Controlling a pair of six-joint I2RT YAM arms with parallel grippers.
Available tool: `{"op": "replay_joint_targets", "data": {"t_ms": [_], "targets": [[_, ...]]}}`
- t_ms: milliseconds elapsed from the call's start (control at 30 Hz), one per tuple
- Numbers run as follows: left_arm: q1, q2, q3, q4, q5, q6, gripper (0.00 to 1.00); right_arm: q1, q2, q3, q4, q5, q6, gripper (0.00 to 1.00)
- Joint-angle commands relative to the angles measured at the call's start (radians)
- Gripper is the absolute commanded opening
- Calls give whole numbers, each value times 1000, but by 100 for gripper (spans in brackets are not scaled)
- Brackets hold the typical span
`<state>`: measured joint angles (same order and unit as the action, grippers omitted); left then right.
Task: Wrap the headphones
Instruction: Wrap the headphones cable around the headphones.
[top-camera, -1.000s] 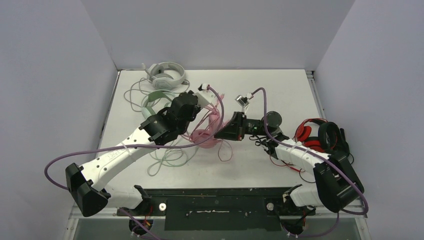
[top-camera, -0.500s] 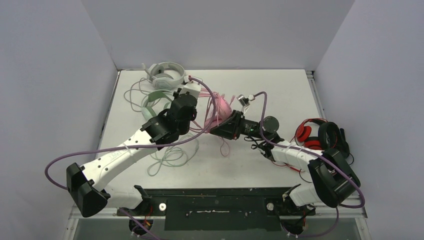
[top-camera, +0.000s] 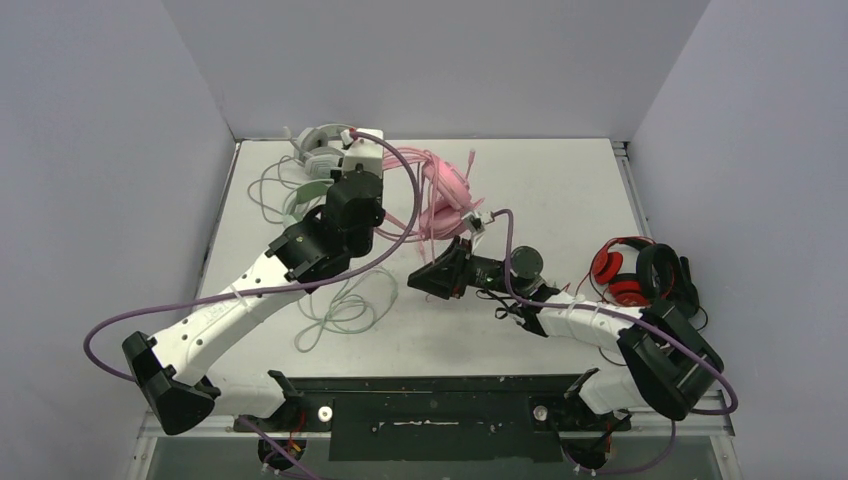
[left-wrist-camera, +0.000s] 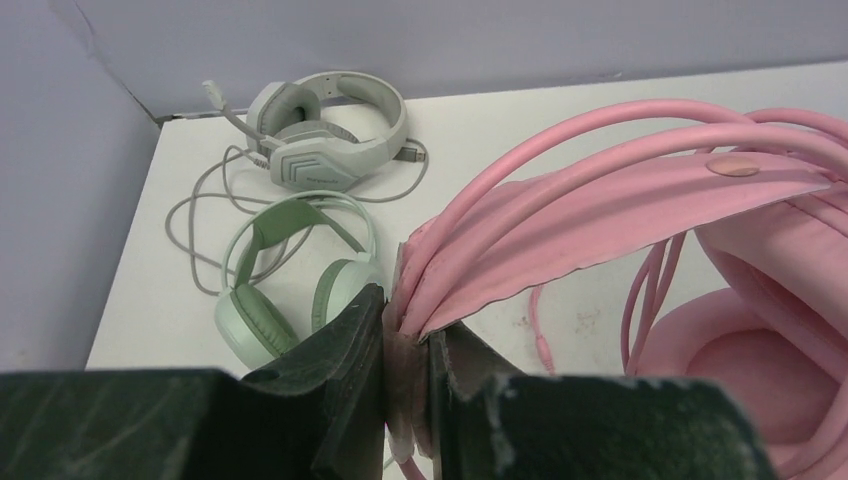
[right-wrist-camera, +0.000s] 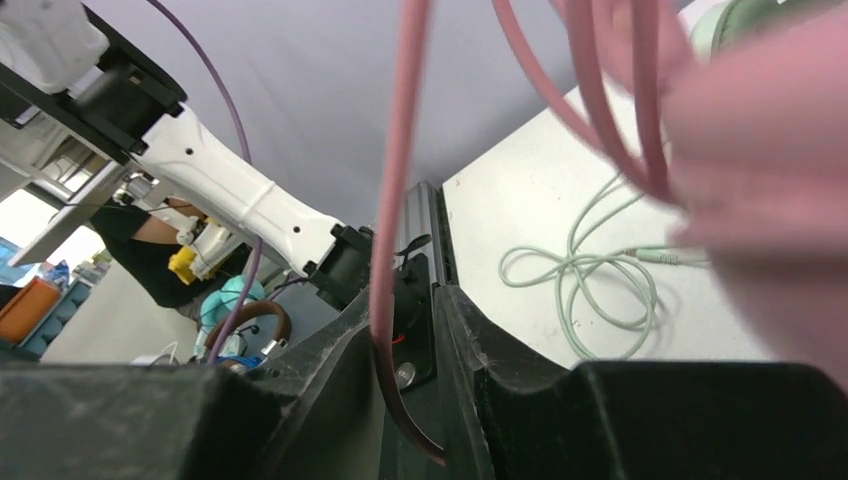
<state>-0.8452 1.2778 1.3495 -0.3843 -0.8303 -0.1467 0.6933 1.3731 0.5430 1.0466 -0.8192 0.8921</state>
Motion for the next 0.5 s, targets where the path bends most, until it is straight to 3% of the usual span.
{"op": "replay_joint_targets", "data": {"t_ms": [0, 267, 467], "targets": [[3, 1, 132, 120, -18, -113, 0, 50, -73, -27, -39, 99, -153, 24], [40, 39, 265, 35, 142, -252, 0, 110, -129, -79, -88, 242, -318, 24], [141, 47, 329, -54, 397, -410, 0, 118, -144, -143, -36, 310, -435, 26]]}}
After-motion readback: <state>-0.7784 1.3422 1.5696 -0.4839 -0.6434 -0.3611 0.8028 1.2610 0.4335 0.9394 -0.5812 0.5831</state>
